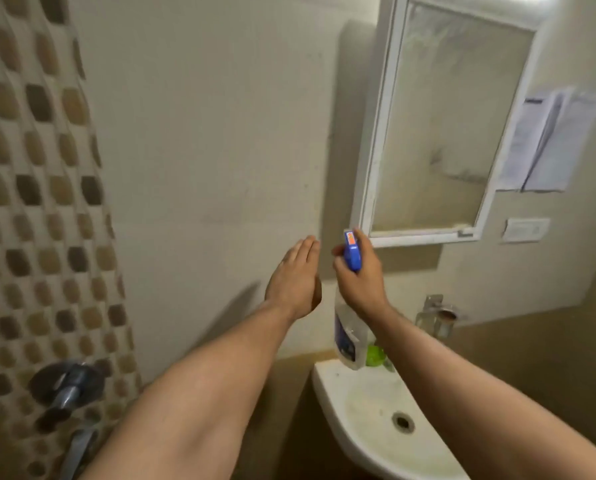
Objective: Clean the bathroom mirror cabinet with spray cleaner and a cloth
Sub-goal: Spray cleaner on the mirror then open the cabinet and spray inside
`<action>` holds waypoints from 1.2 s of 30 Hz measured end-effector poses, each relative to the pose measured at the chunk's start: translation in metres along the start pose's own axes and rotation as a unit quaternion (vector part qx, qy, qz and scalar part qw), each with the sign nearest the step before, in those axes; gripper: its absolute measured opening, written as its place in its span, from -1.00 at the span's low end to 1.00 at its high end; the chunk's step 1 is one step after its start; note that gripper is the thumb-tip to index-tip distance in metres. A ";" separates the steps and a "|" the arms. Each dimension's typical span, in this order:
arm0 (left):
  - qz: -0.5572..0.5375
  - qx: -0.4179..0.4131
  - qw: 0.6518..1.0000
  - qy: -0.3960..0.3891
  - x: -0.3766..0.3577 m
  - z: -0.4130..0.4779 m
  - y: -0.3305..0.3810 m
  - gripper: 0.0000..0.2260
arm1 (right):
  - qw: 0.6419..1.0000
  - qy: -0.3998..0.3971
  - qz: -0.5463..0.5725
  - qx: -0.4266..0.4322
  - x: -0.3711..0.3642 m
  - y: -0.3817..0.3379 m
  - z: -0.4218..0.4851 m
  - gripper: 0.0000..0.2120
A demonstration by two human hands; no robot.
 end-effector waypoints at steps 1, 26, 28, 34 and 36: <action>0.017 -0.025 0.999 0.018 0.008 0.024 0.012 -0.34 | 1.000 0.021 -0.001 0.021 0.018 -0.008 0.022 -0.53; 0.239 -0.025 0.969 0.059 0.081 0.277 0.132 0.02 | 0.973 0.176 0.016 0.149 0.186 -0.125 0.247 -0.67; 0.229 -0.016 0.971 0.063 0.088 0.282 0.135 0.02 | 0.970 0.188 0.001 0.154 0.191 -0.131 0.253 -0.75; 0.258 0.010 0.965 0.050 0.089 0.281 0.139 0.04 | 0.965 0.219 -0.041 0.138 0.220 -0.128 0.268 -0.78; 0.278 0.005 0.959 0.052 0.089 0.282 0.142 -0.04 | 0.960 0.243 -0.057 0.129 0.232 -0.120 0.273 -0.74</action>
Point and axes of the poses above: each hand's wrist, its own z-axis towards the middle knuckle, its own x-axis out of the back of the hand, y = z × x, the point moved 1 cm from there along z, towards the middle knuckle, and after that the axes turned 11 degrees about -z, right-handed, at the moved point
